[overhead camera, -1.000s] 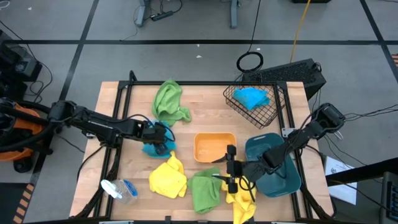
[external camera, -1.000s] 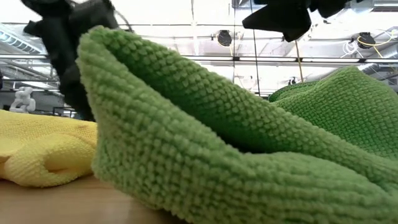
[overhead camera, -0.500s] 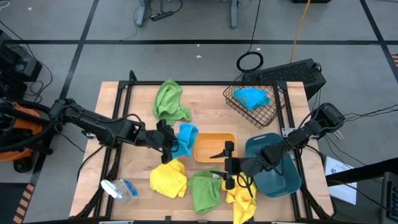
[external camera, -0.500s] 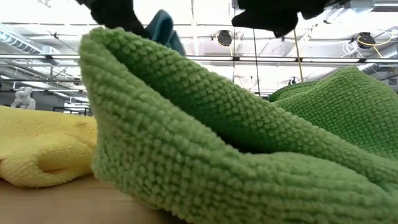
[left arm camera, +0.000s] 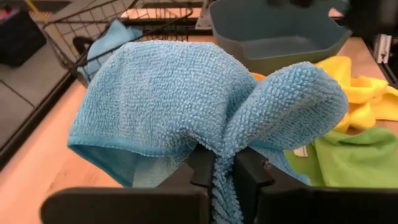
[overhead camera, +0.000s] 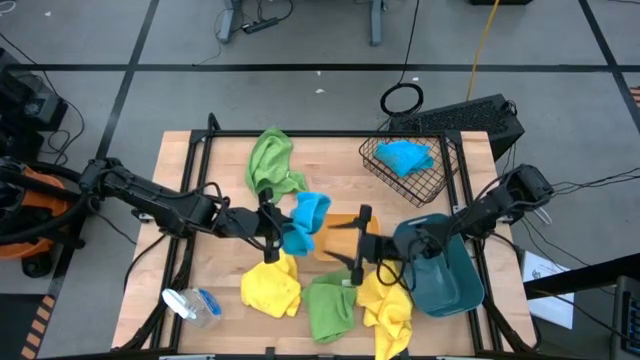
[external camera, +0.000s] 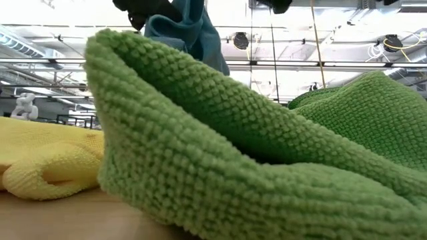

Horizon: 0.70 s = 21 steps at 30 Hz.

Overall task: Sort microfiber towel by color & place in baskets
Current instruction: Put the blue microfiber cloth into the wire basket

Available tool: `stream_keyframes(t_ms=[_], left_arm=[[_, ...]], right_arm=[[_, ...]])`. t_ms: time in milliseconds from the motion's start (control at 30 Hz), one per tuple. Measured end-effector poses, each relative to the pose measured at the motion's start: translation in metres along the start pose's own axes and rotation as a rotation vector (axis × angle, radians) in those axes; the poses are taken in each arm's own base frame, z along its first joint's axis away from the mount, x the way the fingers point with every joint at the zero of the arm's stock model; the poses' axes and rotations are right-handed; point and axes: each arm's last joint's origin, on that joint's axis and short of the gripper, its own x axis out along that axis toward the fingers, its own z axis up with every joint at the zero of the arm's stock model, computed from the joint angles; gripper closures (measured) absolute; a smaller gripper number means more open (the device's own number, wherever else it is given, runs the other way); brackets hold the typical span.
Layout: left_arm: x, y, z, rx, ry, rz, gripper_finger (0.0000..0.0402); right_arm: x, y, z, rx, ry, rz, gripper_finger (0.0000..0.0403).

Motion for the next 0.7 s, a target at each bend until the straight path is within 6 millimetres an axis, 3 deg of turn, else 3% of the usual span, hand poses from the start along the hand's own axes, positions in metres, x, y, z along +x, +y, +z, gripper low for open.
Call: stream_keyframes(t_ms=[133,300,700], left_arm=[[0.005,-0.006,-0.001,0.040,0.001,-0.011,0.0367],[0.014,-0.011,-0.003,0.100,-0.004,-0.017,0.0366],[0.012,-0.024,0.003,0.240,-0.100,-0.057,0.0364]], right_arm=[[0.011,-0.019,-0.004,0.013,0.005,-0.035,0.0096],[0.020,-0.035,-0.011,0.114,0.008,0.061,0.0085],[0.020,-0.033,-0.024,0.150,0.131,0.118,0.0085]])
